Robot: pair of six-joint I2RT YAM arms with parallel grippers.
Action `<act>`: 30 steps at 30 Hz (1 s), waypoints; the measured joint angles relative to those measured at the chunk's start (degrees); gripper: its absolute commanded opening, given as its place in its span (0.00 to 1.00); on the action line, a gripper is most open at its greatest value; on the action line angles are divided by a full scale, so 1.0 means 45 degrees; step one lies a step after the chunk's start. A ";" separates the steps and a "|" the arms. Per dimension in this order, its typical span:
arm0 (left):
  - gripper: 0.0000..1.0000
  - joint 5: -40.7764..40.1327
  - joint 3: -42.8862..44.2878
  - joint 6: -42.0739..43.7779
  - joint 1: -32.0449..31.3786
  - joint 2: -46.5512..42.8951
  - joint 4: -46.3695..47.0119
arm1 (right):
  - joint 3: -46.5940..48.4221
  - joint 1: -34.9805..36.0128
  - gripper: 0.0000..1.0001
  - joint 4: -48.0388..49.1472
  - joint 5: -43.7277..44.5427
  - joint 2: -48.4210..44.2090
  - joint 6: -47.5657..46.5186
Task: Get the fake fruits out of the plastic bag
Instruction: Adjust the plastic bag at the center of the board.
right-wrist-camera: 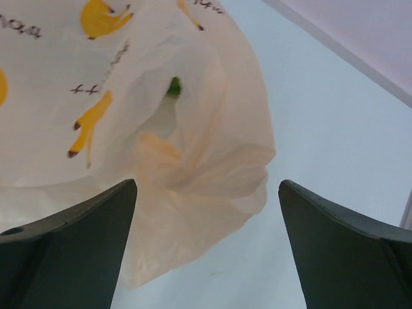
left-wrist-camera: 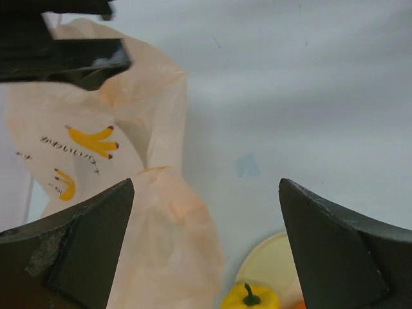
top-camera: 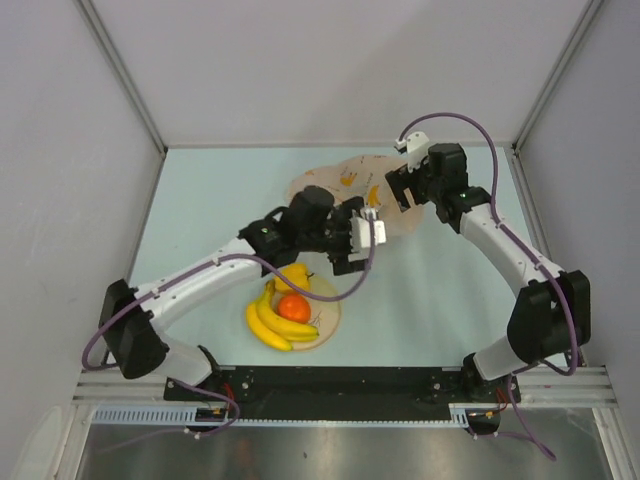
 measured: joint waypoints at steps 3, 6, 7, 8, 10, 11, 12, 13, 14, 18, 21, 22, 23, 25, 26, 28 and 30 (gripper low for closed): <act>0.60 -0.1554 -0.0529 0.0884 -0.1088 0.0695 0.0918 | 0.0000 -0.0384 0.97 0.0709 0.0219 0.0607 0.0015; 0.00 -0.2837 -0.0476 0.1166 -0.1379 0.1729 0.1661 | 0.0000 -0.0772 0.84 0.1307 0.0330 0.1389 0.0005; 0.00 -0.3458 -0.0413 0.1336 -0.1336 0.2118 0.1797 | 0.0000 -0.0884 0.77 0.1462 0.0359 0.1724 -0.0010; 0.00 -0.3827 -0.0413 0.1292 -0.1258 0.2288 0.1870 | 0.0000 -0.0967 0.54 0.1574 0.0364 0.2064 -0.0015; 0.00 -0.4444 -0.0413 0.1384 -0.0967 0.2336 0.1817 | 0.0000 -0.1122 0.14 0.1671 0.0248 0.2642 -0.0019; 0.00 -0.4561 -0.0393 0.1375 -0.0811 0.2215 0.1817 | 0.0000 -0.1205 0.03 0.1651 0.0102 0.2856 0.0019; 0.00 -0.4624 -0.0384 0.1370 -0.0680 0.2025 0.1773 | -0.0005 -0.1273 0.00 0.1622 -0.0102 0.3007 0.0102; 0.00 -0.4614 -0.0384 0.1355 -0.0529 0.1758 0.1642 | -0.0005 -0.1345 0.00 0.1588 -0.0233 0.3065 0.0102; 0.00 -0.4614 -0.0384 0.1321 -0.0413 0.1486 0.1515 | -0.0005 -0.1443 0.00 0.1506 -0.0355 0.3079 0.0146; 0.00 -0.4415 -0.0384 0.1015 0.0039 -0.0393 0.0651 | -0.0005 -0.1943 0.00 0.0379 -0.1083 0.2603 0.0384; 0.00 -0.4425 -0.0379 0.0831 0.0097 -0.1962 0.0209 | -0.0209 -0.2186 0.00 -0.1073 -0.1622 0.1277 0.0369; 0.00 -0.4420 -0.0340 0.0777 0.0117 -0.2409 0.0063 | -0.0374 -0.2191 0.19 -0.1472 -0.1826 0.0617 0.0316; 0.00 -0.4415 -0.0219 0.0699 0.0136 -0.2861 -0.0170 | -0.0510 -0.2181 0.34 -0.1763 -0.1991 0.0005 0.0214; 0.00 -0.4342 -0.0117 0.0670 0.0175 -0.3128 -0.0316 | -0.0763 -0.2161 0.65 -0.2419 -0.2696 -0.1525 -0.0126; 0.00 -0.4265 -0.0107 0.0646 0.0204 -0.3196 -0.0374 | -0.0792 -0.2147 0.71 -0.2540 -0.2968 -0.1987 -0.0199; 0.00 -0.4061 -0.0126 0.0588 0.0253 -0.3157 -0.0525 | -0.0792 -0.2103 0.75 -0.2506 -0.3793 -0.2846 -0.0257; 0.00 -0.3895 -0.0136 0.0529 0.0272 -0.2953 -0.0641 | -0.0806 -0.1977 0.73 -0.2152 -0.4512 -0.3303 -0.0107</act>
